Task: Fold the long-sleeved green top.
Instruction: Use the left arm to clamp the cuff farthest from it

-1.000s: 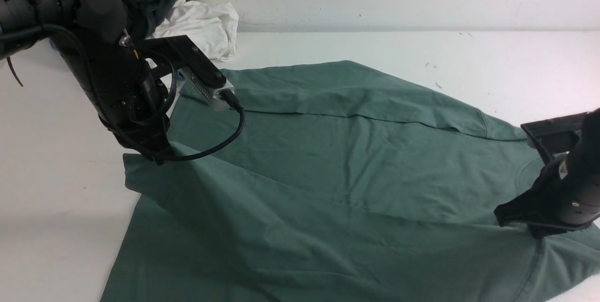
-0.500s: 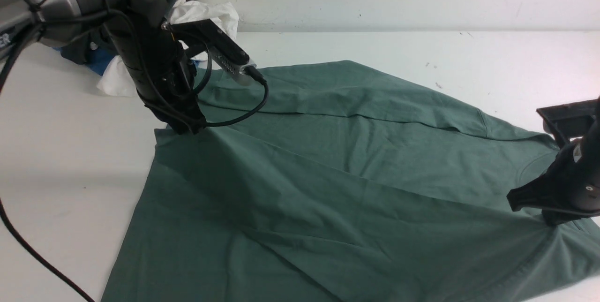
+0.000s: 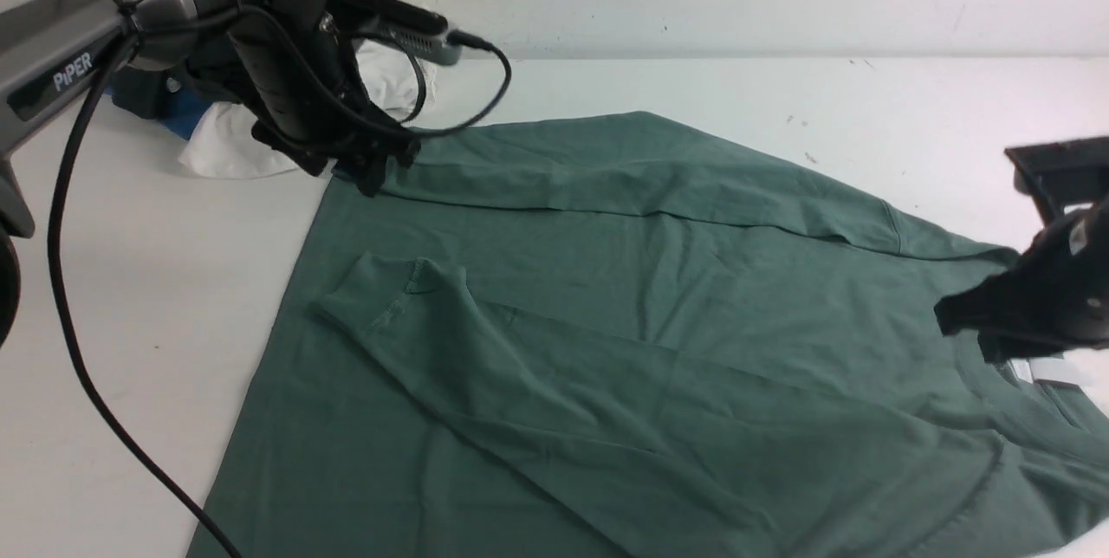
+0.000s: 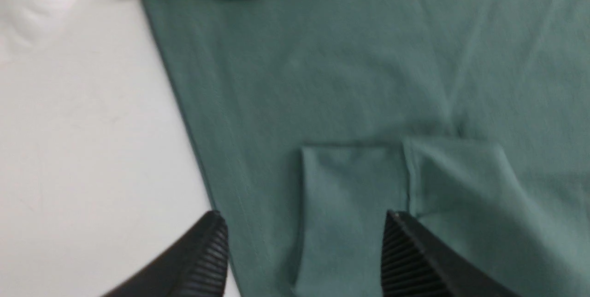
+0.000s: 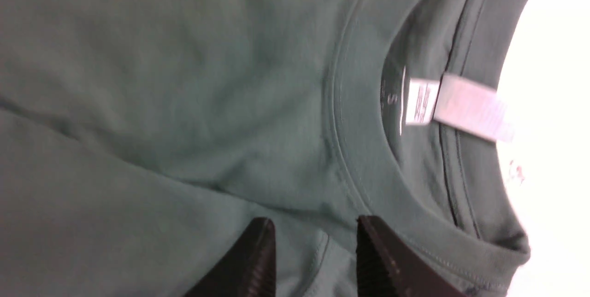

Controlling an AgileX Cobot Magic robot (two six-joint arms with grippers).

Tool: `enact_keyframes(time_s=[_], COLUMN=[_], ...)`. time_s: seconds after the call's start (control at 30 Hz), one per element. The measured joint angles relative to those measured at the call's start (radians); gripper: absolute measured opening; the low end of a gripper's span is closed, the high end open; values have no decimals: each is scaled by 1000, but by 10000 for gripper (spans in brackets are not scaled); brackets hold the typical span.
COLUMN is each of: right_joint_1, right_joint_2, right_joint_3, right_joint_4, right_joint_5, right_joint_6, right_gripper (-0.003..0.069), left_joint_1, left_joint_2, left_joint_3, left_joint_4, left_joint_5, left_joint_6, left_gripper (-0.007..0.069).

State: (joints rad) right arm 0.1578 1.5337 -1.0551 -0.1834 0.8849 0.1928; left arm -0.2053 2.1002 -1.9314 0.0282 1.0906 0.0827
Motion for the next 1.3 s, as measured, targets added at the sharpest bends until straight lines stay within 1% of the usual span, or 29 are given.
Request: enact_keyframes(time_s=[0.1,0.23,0.33,0.37,0.5,0.53,0.6,0.67,0.73,0.8,0.87,1.07,1.13,1.2,1.27,1.3], right_joint_1=[14,40,53,58,59,59,59,59,59,59,59,59,59,59,59,59], right_joint_2=[-21,-26,-26,-26,-26,-26,-26,-26,-26,-26,-26,-26,-26,-26,-26,-26], right_joint_3=[-65,-95,-95,-95,-95,-95,-95,-95,-95,-95,-95,-95,-95,-95,-95,-95], right_joint_4=[23,47,63,64,65,65,65,65,64,64,64,64,64,64,64,64], right_joint_5=[-12,-17,-15,-11,-10,-10,-10,-10,-10,-10,-10,-11,-11,-11,-11,-11], right_joint_6=[-13,-42,-56,-63,-69,-70,-72,-72,-72,-72,-72,-72,-72,-72,-72,-72], right_gripper=[260,261,261,261,261,261,261,261,261,261,261,261,261,261,261,261], left_joint_1=[34,55,61,62,62,62,61,58,51,47,45,45,47,47,47,47], left_joint_2=[71,165,229,260,311,324,344,349,356,356,356,374,385,387,388,389], left_joint_3=[-94,-174,-204,-214,-219,-220,-220,-220,-220,-220,-220,-221,-223,-223,-223,-223], left_joint_4=[-21,-73,-83,-80,-72,-71,-71,-72,-86,-114,-136,-144,-148,-150,-152,-153], left_joint_5=[-35,-108,-169,-216,-283,-292,-295,-295,-287,-292,-315,-352,-359,-358,-358,-358], left_joint_6=[-50,-61,-68,-72,-63,-42,53,92,227,278,299,303,303,298,287,279], left_gripper=[465,466,466,466,466,466,466,466,466,466,466,466,454,415,362,318])
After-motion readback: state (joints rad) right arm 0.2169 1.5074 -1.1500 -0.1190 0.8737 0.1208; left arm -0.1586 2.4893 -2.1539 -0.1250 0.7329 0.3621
